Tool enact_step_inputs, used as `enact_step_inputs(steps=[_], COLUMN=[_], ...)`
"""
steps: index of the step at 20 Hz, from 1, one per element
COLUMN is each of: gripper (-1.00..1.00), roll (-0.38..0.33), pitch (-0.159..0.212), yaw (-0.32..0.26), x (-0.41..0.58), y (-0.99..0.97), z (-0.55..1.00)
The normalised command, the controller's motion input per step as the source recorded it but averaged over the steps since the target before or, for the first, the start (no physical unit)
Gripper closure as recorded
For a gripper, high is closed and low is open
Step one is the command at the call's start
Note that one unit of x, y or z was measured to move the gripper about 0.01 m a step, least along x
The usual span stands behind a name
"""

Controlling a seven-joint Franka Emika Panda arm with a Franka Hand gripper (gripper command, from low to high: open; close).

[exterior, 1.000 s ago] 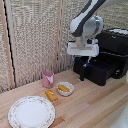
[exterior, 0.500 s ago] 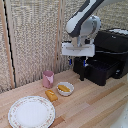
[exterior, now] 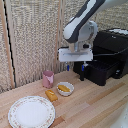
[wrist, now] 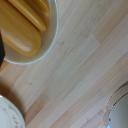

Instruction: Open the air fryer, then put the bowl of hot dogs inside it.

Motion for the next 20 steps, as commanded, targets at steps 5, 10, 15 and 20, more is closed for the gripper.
enact_step_inputs(steps=[5, 10, 15, 20], gripper=[-1.00, -1.00, -1.00, -1.00], roll=[0.035, 0.000, 0.000, -0.012], pitch=[-0.082, -0.090, -0.060, -0.072], yaw=[0.242, 0.211, 0.200, 0.175], x=[-0.073, 0.002, 0.000, 0.000], y=[0.03, -0.04, -0.03, -0.15], z=[-0.38, -0.34, -0.32, -0.28])
